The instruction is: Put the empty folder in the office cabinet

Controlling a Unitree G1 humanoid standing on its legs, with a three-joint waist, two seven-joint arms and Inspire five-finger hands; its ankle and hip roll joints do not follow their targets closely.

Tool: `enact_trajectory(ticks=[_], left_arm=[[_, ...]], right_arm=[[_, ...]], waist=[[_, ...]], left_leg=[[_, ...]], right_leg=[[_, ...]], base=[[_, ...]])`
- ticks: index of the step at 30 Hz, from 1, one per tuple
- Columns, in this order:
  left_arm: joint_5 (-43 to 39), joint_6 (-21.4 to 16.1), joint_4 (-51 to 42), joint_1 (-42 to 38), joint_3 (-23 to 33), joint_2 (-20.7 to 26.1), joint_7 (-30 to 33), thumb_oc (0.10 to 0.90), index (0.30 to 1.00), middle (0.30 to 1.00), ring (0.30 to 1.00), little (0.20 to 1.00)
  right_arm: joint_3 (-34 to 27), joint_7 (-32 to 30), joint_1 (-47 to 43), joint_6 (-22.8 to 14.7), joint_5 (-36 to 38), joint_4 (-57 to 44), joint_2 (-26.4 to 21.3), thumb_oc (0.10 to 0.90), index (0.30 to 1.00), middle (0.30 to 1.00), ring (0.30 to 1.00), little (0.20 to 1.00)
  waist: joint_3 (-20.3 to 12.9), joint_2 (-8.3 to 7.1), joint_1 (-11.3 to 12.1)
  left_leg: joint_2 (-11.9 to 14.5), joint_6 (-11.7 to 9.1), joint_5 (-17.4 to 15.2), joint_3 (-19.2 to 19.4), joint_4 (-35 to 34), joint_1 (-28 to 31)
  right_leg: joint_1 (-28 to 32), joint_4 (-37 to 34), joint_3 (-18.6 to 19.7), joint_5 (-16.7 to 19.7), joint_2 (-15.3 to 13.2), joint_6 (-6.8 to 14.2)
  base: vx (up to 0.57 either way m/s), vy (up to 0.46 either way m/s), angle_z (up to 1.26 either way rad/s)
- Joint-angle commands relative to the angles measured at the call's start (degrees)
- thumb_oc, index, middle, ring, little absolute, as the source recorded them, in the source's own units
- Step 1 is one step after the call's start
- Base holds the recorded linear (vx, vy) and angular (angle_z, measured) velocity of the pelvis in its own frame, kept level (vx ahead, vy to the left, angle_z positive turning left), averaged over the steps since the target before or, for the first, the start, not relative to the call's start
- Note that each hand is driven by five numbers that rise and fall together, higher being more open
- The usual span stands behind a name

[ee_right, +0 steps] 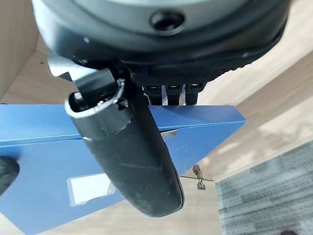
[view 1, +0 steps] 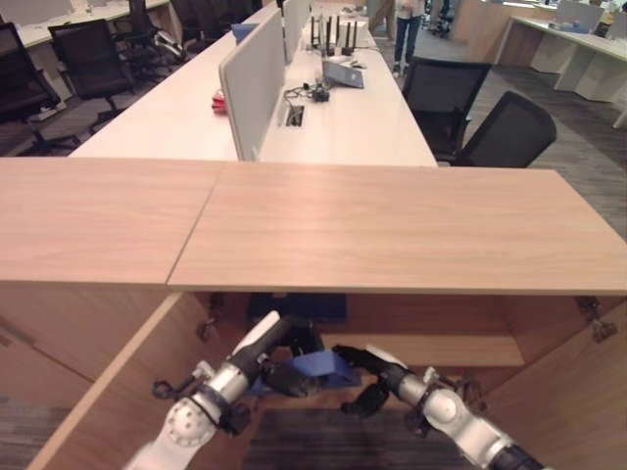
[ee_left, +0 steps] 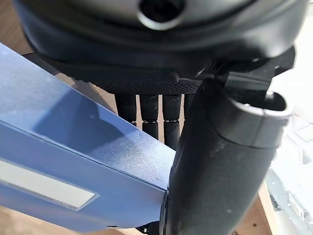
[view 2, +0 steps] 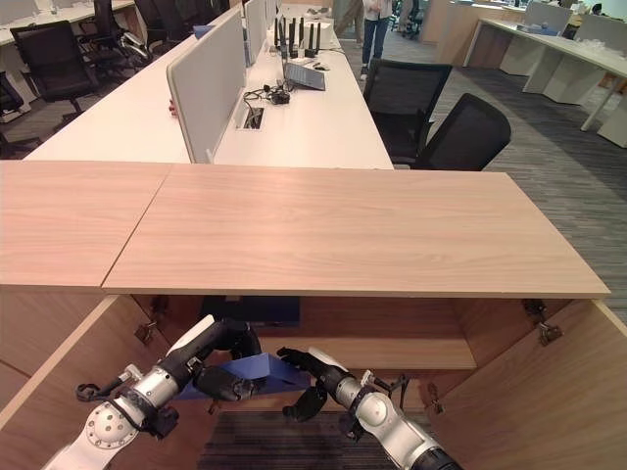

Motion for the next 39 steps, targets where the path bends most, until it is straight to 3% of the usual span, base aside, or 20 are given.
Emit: enact_trajectory(ticks=[1,7,9,10,11,16,21,30,31,32,36,39], left_arm=[[-18.0,-8.6,-12.1,-9.0,-2.0,-2.1,-0.6,0.400,0.300,0.300,0.300,0.300],[-29.3,-7.5,-13.8,-12.3,-6.7,-2.5,-1.1,0.400,0.300,0.300,0.300,0.300],[-30.3,-7.5,-14.0,-12.8,-7.0,-2.5,-0.9,0.400,0.300,0.300,0.300,0.300],[-31.9,-7.3,-14.5,-13.4,-7.4,-2.8,-1.1,0.400,0.300,0.300,0.300,0.300],[-34.5,-7.2,-14.8,-14.2,-8.0,-3.4,-1.3,0.400,0.300,0.300,0.300,0.300],[-43.7,-6.0,-14.6,-16.3,-11.5,-5.8,-3.5,0.400,0.300,0.300,0.300,0.300],[-44.1,-6.7,-14.6,-17.2,-11.7,-5.5,-3.4,0.400,0.300,0.300,0.300,0.300],[-42.6,-7.1,-14.3,-15.5,-9.7,-3.2,-5.2,0.400,0.300,0.300,0.300,0.300],[-41.8,-7.3,-14.2,-14.5,-8.7,-2.6,-4.9,0.449,0.373,0.373,0.373,0.373],[-40.8,-7.7,-13.8,-13.2,-7.5,-2.2,-4.6,0.800,0.900,0.900,0.900,0.900],[-32.3,-7.8,-11.1,-5.3,-0.8,-0.1,-2.6,0.800,0.900,0.900,0.900,0.900],[-27.5,-6.4,-7.3,0.2,2.6,2.6,-4.8,0.800,0.900,0.900,0.900,0.900]], right_arm=[[2.4,-2.7,-8.1,-5.7,-1.3,-3.6,1.8,0.800,0.900,0.900,0.900,0.900],[5.1,-5.4,-11.6,-5.7,-3.3,1.7,5.2,0.800,0.900,0.900,0.900,0.900],[5.6,-5.6,-12.1,-5.8,-3.7,2.1,5.5,0.580,0.571,0.571,0.571,0.571],[6.1,-5.8,-12.4,-5.7,-4.1,2.4,5.8,0.518,0.476,0.476,0.476,0.476],[6.7,-6.1,-12.2,-5.9,-4.6,3.0,6.2,0.400,0.300,0.300,0.300,0.300],[8.0,-7.0,-12.6,-6.3,-6.2,5.4,7.5,0.400,0.300,0.300,0.300,0.300],[8.8,-6.9,-13.4,-6.6,-6.1,6.3,7.9,0.400,0.300,0.300,0.300,0.300],[9.6,0.2,-10.0,-6.5,5.7,6.2,7.1,0.400,0.300,0.300,0.300,0.300],[9.1,0.2,-9.5,-6.6,5.6,5.8,6.3,0.400,0.300,0.300,0.300,0.300],[8.6,0.0,-9.2,-6.7,5.0,5.5,5.4,0.400,0.300,0.300,0.300,0.300],[3.7,-1.6,-6.2,-6.3,-0.2,4.3,-0.1,0.400,0.300,0.300,0.300,0.300],[-4.1,-3.0,-2.5,-5.4,-0.2,4.0,-4.9,0.400,0.300,0.300,0.300,0.300]], waist=[[-1.8,-2.21,-0.5],[-1.8,-2.03,-0.5],[-1.7,-2.07,-0.5],[-1.7,-2.11,-0.6],[-1.8,-2.10,-0.7],[-1.7,-2.11,-1.1],[-1.7,-2.24,-1.0],[-1.9,-2.59,-0.7],[-1.9,-2.63,-0.6],[-1.9,-2.66,-0.5],[-2.1,-2.64,-0.2],[-2.1,-2.50,-0.3]], left_leg=[[-2.7,2.0,-12.6,-0.6,9.1,0.8],[-2.6,2.1,-12.5,-0.4,8.7,1.1],[-2.6,2.1,-12.5,-0.3,8.7,1.1],[-2.6,2.1,-12.6,-0.3,8.7,1.2],[-2.5,2.1,-12.5,-0.2,8.6,1.3],[-2.5,2.1,-12.4,0.0,8.4,1.5],[-2.6,2.1,-12.3,0.0,8.3,1.5],[-2.5,1.9,-12.2,-0.1,8.2,1.7],[-2.5,1.9,-12.2,-0.1,8.2,1.7],[-2.5,1.8,-12.3,-0.1,8.2,1.7],[-2.5,1.8,-12.4,-0.4,8.4,1.6],[-2.5,1.8,-12.2,-0.4,8.3,1.4]], right_leg=[[-0.6,0.4,-2.2,-0.6,0.8,0.9],[-0.5,0.4,-1.8,-0.6,0.9,0.8],[-0.4,0.4,-1.7,-0.6,1.0,0.8],[-0.4,0.4,-1.7,-0.7,1.0,0.8],[-0.3,0.4,-1.7,-0.7,1.0,0.8],[-0.1,0.4,-1.3,-0.7,1.0,0.7],[0.0,0.4,-1.2,-0.7,1.1,0.7],[0.1,0.4,-1.4,-0.7,1.0,0.7],[0.1,0.4,-1.4,-0.7,0.9,0.7],[0.1,0.4,-1.5,-0.6,0.9,0.7],[0.1,0.4,-2.0,-0.7,0.9,0.7],[0.0,0.4,-2.2,-0.5,0.9,0.8]], base=[[0.00,0.000,0.00],[0.00,0.000,0.00],[0.00,0.000,0.00],[0.00,0.000,0.00],[0.00,0.000,0.00],[0.00,0.000,0.00],[0.00,0.000,0.00],[0.00,0.000,0.00],[0.00,0.000,0.00],[0.00,0.000,0.00],[0.00,0.000,0.00],[0.00,0.003,0.06]])
